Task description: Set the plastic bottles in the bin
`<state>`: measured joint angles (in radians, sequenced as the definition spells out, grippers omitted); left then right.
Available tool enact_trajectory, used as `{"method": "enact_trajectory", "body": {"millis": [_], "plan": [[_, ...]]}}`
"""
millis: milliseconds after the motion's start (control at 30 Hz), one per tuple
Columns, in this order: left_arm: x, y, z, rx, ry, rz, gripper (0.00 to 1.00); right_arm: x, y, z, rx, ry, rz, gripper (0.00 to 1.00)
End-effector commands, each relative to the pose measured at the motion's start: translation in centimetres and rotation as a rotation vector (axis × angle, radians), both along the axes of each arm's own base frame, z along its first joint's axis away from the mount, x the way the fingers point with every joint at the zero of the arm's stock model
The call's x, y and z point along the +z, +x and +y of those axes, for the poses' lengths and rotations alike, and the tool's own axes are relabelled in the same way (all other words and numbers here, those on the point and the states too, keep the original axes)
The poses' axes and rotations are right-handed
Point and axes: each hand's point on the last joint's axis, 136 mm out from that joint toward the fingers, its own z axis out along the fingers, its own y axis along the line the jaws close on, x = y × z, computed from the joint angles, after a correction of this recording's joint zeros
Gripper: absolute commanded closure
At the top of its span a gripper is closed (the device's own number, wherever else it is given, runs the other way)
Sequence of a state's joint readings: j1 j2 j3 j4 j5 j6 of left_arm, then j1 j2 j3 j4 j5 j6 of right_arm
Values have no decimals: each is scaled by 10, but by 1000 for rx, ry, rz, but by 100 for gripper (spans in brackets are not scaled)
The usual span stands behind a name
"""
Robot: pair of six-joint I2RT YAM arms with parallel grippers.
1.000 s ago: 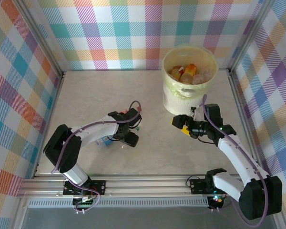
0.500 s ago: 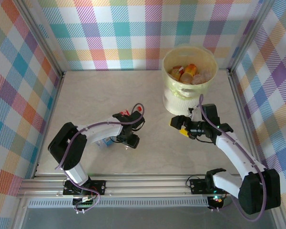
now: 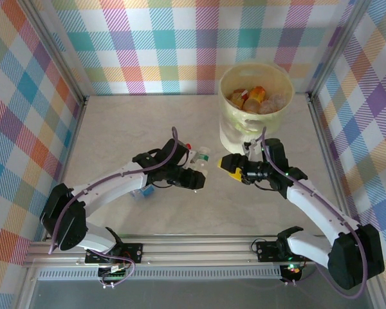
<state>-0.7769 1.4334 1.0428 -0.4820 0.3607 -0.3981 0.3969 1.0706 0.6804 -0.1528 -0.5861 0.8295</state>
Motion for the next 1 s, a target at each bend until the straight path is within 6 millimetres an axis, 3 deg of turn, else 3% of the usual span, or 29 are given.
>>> {"method": "enact_trajectory", "body": {"millis": [0, 233, 600, 967], "plan": [[13, -14, -16, -40, -116, 44, 44, 23, 17, 7, -56, 43, -70, 19], [24, -16, -22, -55, -169, 26, 44, 27, 32, 30, -44, 50, -83, 22], [22, -19, -25, -70, -159, 10, 44, 20, 54, 65, -15, 29, -93, 32], [28, -20, -25, -71, -177, -8, 44, 15, 53, 67, -20, 4, -86, 49]]}}
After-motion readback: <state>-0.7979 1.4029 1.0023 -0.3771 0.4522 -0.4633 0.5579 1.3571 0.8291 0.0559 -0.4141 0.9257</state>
